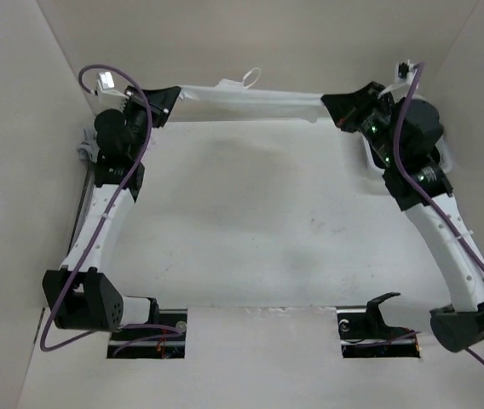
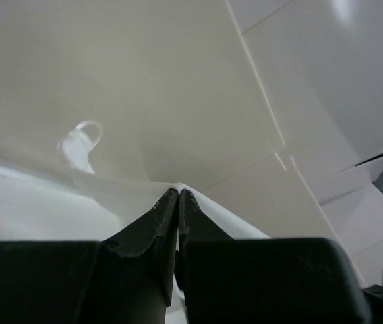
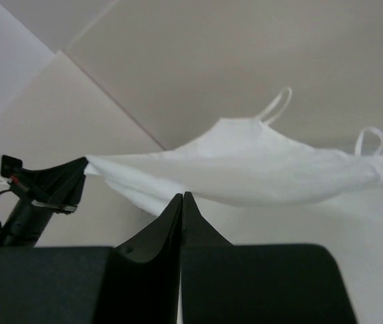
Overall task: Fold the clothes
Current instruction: Flatten the tank top out, then fold the tank top
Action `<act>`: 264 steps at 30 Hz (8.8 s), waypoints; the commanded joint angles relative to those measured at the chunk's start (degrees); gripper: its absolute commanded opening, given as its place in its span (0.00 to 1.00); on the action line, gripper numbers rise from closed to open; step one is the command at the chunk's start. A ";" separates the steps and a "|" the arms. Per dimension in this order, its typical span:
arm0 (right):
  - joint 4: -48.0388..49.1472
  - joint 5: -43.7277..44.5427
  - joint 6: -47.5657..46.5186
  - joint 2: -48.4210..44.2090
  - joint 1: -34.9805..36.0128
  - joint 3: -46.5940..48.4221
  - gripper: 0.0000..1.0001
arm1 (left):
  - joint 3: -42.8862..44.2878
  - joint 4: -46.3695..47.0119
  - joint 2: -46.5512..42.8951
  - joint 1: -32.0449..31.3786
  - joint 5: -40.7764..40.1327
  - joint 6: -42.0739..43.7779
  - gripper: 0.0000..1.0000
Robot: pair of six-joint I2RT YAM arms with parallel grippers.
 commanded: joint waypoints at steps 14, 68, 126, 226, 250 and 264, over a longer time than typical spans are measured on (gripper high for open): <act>21.58 -0.02 14.34 -15.96 6.28 -72.25 0.01 | -65.42 35.01 4.85 -3.25 8.52 -2.70 0.05; -10.86 20.63 27.80 -43.14 32.92 -69.83 0.00 | -44.89 -44.36 -46.05 -26.56 -25.84 4.25 0.01; 23.33 12.55 9.07 4.76 6.03 -59.36 0.36 | -41.10 5.58 13.46 -14.07 -22.07 9.35 0.34; 15.68 3.07 4.33 9.39 -0.47 -39.16 0.00 | -27.41 -1.11 7.10 -11.18 -24.45 12.25 0.01; 21.14 5.25 8.37 3.19 1.28 -54.95 0.01 | -47.76 10.07 -3.74 -8.45 -14.16 6.36 0.02; 15.86 10.44 15.75 -0.60 10.59 -65.51 0.01 | -62.80 2.08 -19.39 -9.41 -14.59 6.18 0.06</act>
